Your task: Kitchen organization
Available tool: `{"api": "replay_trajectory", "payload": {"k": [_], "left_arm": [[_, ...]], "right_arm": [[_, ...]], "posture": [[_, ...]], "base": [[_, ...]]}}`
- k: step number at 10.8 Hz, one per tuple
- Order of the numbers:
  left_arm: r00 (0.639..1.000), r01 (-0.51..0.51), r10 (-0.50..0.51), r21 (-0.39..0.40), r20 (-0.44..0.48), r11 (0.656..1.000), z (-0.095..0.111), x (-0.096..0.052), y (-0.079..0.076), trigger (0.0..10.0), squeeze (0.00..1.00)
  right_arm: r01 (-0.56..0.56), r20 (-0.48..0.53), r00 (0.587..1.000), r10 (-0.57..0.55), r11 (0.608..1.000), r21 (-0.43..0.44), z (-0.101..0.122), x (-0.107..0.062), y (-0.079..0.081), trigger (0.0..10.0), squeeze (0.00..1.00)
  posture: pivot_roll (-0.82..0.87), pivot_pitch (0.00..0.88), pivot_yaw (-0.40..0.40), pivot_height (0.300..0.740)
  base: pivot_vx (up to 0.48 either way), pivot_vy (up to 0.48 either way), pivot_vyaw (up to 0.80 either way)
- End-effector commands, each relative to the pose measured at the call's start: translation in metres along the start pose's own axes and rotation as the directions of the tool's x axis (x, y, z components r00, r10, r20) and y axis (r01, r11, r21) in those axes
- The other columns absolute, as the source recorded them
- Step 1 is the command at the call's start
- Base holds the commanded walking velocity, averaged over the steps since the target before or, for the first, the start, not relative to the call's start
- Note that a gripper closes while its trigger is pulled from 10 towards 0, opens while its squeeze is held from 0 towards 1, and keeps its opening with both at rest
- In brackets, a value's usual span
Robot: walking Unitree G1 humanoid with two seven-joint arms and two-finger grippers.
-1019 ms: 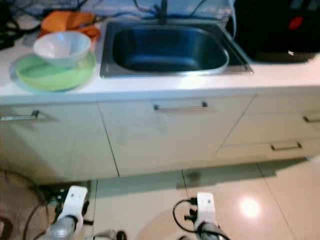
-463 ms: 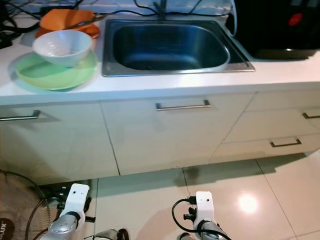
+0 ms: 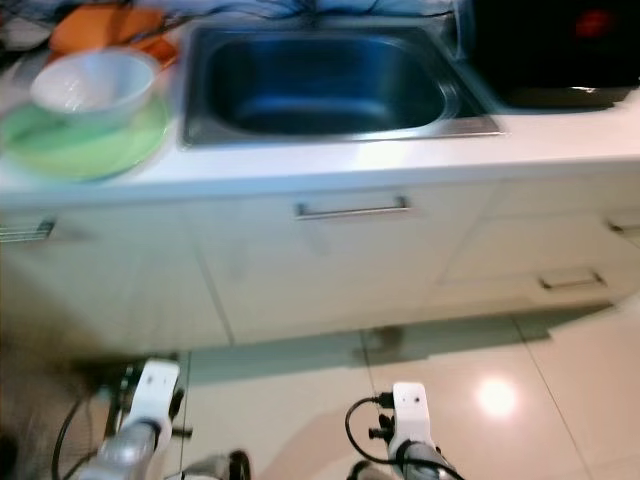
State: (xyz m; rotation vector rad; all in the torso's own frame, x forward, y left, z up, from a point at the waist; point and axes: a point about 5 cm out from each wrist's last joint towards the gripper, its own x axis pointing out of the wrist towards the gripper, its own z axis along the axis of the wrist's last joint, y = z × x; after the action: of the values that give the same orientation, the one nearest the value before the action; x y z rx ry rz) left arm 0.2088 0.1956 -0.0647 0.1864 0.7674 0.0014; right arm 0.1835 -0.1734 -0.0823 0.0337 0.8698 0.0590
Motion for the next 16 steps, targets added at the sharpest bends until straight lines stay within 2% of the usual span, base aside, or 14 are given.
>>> {"api": "replay_trajectory", "payload": {"k": [1, 6, 9, 16], "left_arm": [[0.999, -0.009, 0.009, -0.007, -0.047, 1.0, -0.0118, -0.0028, -0.0009, 10.0, 0.0], [0.998, -0.019, 0.019, -0.009, -0.058, 1.0, -0.0126, -0.0027, -0.001, 10.0, 0.0], [0.998, -0.022, 0.021, -0.008, -0.062, 1.0, -0.0134, -0.0029, -0.0012, 10.0, 0.0], [0.997, -0.017, 0.016, -0.01, -0.072, 1.0, -0.0162, -0.0037, -0.0017, 10.0, 0.0]], "right_arm": [[-0.014, 0.001, 1.0, 0.014, 1.0, -0.012, -0.0005, -0.0003, 0.0005, 10.0, 0.0], [-0.02, -0.002, 1.0, 0.02, 1.0, -0.023, 0.0, 0.0, 0.0009, 10.0, 0.0], [-0.025, -0.005, 1.0, 0.025, 0.999, -0.043, 0.0008, 0.0002, 0.0005, 10.0, 0.0], [-0.008, -0.017, 1.0, 0.008, 0.999, -0.034, 0.0004, 0.0003, -0.0014, 10.0, 0.0]], "posture": [[0.05, 0.119, -0.003, 0.74], [0.05, 0.12, -0.002, 0.74], [0.05, 0.119, -0.005, 0.74], [0.05, 0.116, -0.009, 0.74]], "base": [[0.0, 0.0, 0.0], [0.0, 0.0, 0.0], [0.242, 0.0, 0.59], [0.0, 0.0, 0.0]]}}
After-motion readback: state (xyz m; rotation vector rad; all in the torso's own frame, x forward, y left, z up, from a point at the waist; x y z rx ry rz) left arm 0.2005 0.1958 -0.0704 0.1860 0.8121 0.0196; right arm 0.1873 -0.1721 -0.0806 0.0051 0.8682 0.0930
